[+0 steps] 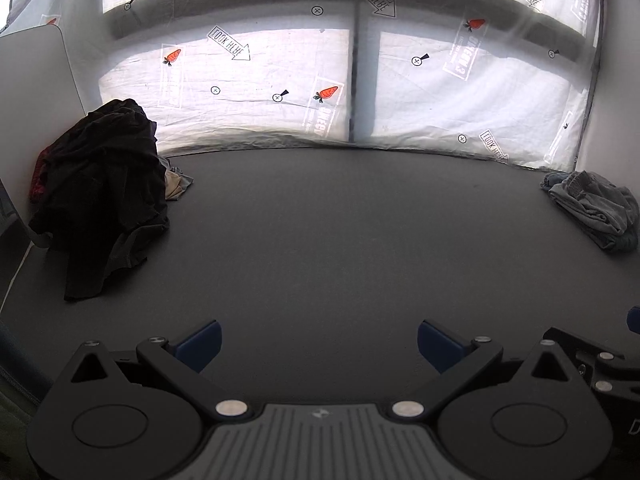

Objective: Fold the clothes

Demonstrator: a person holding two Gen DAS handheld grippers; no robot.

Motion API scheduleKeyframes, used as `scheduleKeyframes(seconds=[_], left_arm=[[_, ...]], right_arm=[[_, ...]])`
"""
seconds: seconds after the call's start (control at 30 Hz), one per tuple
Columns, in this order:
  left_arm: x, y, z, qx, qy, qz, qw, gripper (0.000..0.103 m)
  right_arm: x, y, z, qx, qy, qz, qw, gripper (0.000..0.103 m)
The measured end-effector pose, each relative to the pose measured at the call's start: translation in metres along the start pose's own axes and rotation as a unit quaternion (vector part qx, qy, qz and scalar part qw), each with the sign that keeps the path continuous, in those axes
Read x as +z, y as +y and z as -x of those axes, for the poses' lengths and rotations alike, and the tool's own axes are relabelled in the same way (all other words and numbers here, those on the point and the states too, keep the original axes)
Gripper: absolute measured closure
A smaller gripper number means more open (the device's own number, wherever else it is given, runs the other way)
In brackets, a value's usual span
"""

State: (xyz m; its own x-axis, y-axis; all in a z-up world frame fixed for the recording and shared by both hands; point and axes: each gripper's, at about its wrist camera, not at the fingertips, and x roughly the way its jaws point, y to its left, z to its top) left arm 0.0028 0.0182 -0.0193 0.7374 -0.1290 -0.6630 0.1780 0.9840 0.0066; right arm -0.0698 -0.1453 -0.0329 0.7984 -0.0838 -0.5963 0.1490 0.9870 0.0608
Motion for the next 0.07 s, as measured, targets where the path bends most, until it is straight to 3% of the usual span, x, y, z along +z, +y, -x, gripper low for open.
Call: scheduleKeyframes(seconds=[0.07], left_arm=[[-0.0024,0.0016,0.0032,-0.001,-0.002,0.003,1.0,0.0]], right_arm=[[-0.0021,0.0019,0.0032,-0.001,-0.002,0.002,1.0,0.001]])
